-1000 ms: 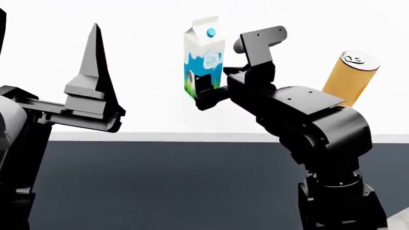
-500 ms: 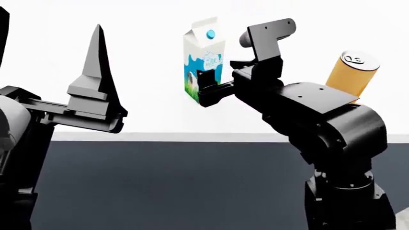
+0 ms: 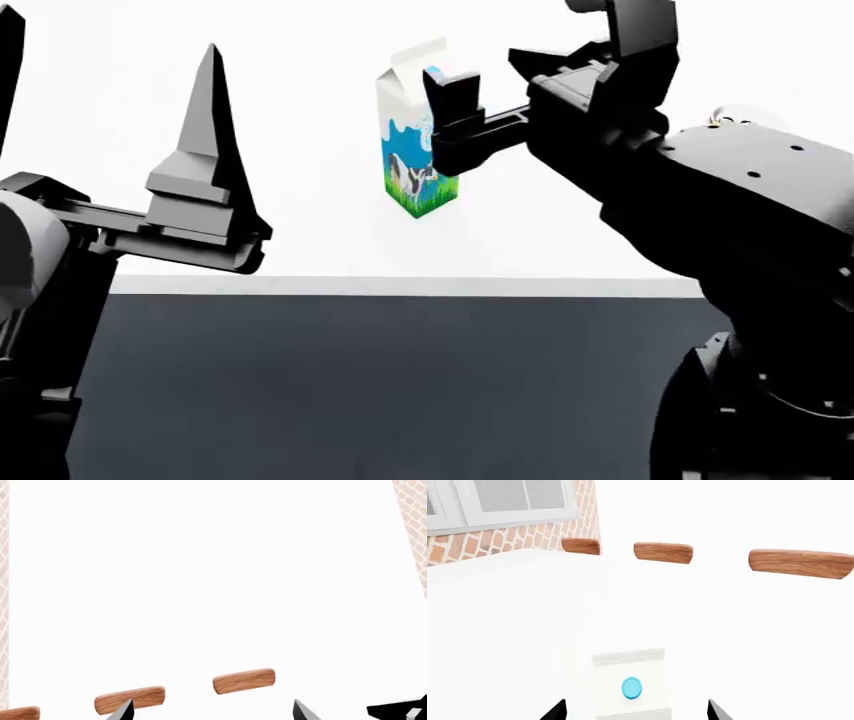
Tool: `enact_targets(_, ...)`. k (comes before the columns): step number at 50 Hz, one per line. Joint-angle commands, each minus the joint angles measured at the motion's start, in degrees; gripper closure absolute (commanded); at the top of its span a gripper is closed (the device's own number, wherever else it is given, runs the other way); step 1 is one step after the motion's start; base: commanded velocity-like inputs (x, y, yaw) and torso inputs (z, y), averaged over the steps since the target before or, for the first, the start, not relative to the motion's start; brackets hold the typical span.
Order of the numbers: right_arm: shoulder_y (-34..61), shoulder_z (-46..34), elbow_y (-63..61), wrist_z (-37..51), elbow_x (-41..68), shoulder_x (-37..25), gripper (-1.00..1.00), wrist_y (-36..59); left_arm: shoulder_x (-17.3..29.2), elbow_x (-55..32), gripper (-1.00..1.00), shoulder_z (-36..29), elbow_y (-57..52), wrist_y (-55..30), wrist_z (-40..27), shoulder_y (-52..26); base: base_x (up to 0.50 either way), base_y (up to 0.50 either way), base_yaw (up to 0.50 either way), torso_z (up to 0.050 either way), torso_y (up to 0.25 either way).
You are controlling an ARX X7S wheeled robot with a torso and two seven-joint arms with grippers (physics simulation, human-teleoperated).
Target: Move the drinks to the dining counter.
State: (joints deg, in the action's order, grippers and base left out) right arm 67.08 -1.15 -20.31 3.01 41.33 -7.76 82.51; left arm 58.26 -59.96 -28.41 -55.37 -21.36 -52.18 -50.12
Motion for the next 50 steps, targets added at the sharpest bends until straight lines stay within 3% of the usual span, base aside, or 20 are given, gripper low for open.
enact_targets(1, 5.02, 6.55, -7.83, 11.5, 13.28, -0.81, -1.0, 7.38, -0.02, -0.47, -1.0, -0.14, -0.22, -0.17, -0.24, -0.65, 0.0, 0.0, 0.0, 0.0, 0.0)
enact_targets(11, 11.76, 9.95, -9.38, 36.75, 41.67, -5.57, -1.0, 6.76, 0.03, -1.06, -1.0, -0.23, -0.84, -0.7, -0.8, -1.59, 0.0, 0.0, 0.0, 0.0, 0.0)
enact_targets(16, 14.77, 12.6, -11.8, 43.93, 47.17, -6.52, -1.0, 3.7, 0.1, -1.52, -1.0, -0.1, -0.85, -0.68, -0.84, -2.03, 0.0, 0.0, 0.0, 0.0, 0.0)
enact_targets(29, 20.94, 10.18, -11.89, 58.8, 62.36, -12.45, -1.0, -0.68, 2.47, -6.76, -1.0, 1.45, -3.04, -2.02, -3.23, -6.36, 0.0, 0.0, 0.0, 0.0, 0.0)
enact_targets(33, 22.89, 8.6, -12.18, 63.5, 68.22, -14.94, -1.0, -3.55, 6.06, -12.18, -1.0, 1.84, -4.57, -1.82, -6.01, -11.18, 0.0, 0.0, 0.0, 0.0, 0.0)
enact_targets(38, 27.88, 4.02, -13.34, 72.9, 78.83, -20.44, -1.0, -9.7, 19.7, -18.32, -1.0, -14.06, -4.62, 8.74, -8.02, -30.11, 0.0, 0.0, 0.0, 0.0, 0.0)
enact_targets(40, 30.8, 2.33, -13.65, 76.1, 82.44, -22.72, -1.0, -12.2, 24.0, -22.5, -1.0, -17.06, -4.62, 9.7, -7.18, -37.84, 0.0, 0.0, 0.0, 0.0, 0.0)
enact_targets(42, 34.32, 0.19, -13.96, 79.33, 86.17, -24.84, -1.0, -14.9, 27.3, -30.34, -1.0, -13.48, -4.62, 7.09, -6.37, -44.2, 0.0, 0.0, 0.0, 0.0, 0.0)
enact_targets(44, 38.56, -1.96, -14.0, 81.67, 88.94, -26.07, -1.0, -17.02, 27.04, -40.74, -1.0, -3.76, -4.62, 0.39, -7.87, -47.48, 0.0, 0.0, 0.0, 0.0, 0.0)
enact_targets(45, 41.15, -3.25, -13.77, 82.84, 90.37, -26.59, -1.0, -18.16, 23.03, -49.34, -1.0, 4.83, -4.62, -8.21, -12.24, -44.68, 0.0, 0.0, 0.0, 0.0, 0.0)
enact_targets(46, 43.19, -4.52, -13.53, 83.61, 91.38, -27.01, -1.0, -18.79, 14.84, -57.93, -1.0, 13.43, -4.62, -16.8, -19.63, -38.61, 0.0, 0.0, 0.0, 0.0, 0.0)
enact_targets(47, 44.56, -5.31, -13.32, 84.1, 91.92, -27.35, -1.0, -19.34, 11.42, -66.53, -1.0, 22.02, -4.6, -25.39, -23.37, -36.76, 0.0, 0.0, 0.0, 0.0, 0.0)
enact_targets(49, 51.24, -8.78, -12.22, 85.88, 94.54, -28.3, -1.0, -21.51, 18.15, -72.92, -1.0, 39.21, -2.58, -26.11, -21.76, -42.33, 0.0, 0.0, 0.0, 0.0, 0.0)
enact_targets(50, 53.53, -10.19, -12.13, 86.27, 95.39, -28.86, -1.0, -22.74, 20.88, -73.55, -1.0, 39.64, -1.71, -25.87, -20.43, -44.95, 0.0, 0.0, 0.0, 0.0, 0.0)
